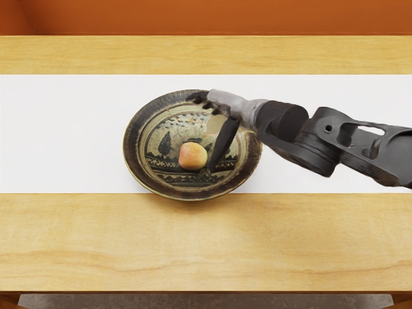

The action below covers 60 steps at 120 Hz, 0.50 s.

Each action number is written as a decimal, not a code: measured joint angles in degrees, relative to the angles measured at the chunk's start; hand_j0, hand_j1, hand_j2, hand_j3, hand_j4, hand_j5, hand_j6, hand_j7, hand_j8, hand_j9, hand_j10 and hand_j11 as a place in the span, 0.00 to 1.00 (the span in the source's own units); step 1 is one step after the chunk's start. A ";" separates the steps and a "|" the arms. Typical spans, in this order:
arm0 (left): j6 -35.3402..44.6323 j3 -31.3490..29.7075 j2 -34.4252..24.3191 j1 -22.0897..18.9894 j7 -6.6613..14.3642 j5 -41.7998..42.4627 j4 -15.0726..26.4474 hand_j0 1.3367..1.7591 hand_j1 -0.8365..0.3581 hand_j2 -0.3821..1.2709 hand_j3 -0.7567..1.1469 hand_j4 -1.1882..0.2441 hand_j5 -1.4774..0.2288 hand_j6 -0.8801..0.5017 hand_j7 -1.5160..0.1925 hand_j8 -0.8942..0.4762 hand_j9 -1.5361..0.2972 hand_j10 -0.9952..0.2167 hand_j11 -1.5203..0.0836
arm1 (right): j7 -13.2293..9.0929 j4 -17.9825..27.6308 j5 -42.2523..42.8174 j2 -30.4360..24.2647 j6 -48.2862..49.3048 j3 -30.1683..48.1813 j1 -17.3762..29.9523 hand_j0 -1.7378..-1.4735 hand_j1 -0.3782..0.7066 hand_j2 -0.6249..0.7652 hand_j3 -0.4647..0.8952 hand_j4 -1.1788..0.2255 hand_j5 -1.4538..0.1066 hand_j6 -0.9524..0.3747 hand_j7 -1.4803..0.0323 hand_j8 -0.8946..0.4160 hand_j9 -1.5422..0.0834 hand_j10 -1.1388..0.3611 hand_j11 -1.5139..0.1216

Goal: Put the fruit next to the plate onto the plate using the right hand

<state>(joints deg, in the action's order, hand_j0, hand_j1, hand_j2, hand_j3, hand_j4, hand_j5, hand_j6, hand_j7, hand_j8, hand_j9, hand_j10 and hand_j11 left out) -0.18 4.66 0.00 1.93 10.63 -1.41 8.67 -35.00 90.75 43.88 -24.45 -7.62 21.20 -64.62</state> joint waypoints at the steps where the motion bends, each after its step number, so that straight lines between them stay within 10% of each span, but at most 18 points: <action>1: 0.00 0.00 0.00 0.00 0.00 0.00 0.00 0.76 0.99 0.23 0.40 0.83 0.87 0.64 0.89 0.65 0.84 0.82 0.95 | 0.00 0.05 -0.75 -0.70 1.03 0.69 0.03 0.30 0.09 0.47 0.34 0.77 0.85 0.68 0.90 0.65 0.87 0.71 0.85; 28: 0.00 0.00 0.00 0.00 0.00 0.00 -0.01 0.76 0.99 0.23 0.40 0.83 0.87 0.64 0.89 0.65 0.84 0.82 0.95 | 0.00 -1.49 -26.34 -22.68 34.26 15.48 1.74 0.30 0.05 0.46 0.34 0.82 0.91 0.70 0.95 0.67 0.92 0.74 0.90; 60: -0.16 0.00 0.00 0.00 -0.02 -0.03 0.12 0.76 0.99 0.23 0.40 0.83 0.87 0.64 0.89 0.65 0.84 0.82 0.95 | 0.00 -4.46 -41.32 -35.66 42.00 17.16 5.56 0.30 0.03 0.45 0.34 0.83 0.92 0.71 0.97 0.68 0.94 0.75 0.92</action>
<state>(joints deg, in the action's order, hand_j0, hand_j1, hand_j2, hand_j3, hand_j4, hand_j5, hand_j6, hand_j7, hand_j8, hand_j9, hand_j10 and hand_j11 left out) -0.34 4.66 0.00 1.93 10.62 -1.43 8.79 -35.00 86.29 2.56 -60.11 34.38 38.37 -59.06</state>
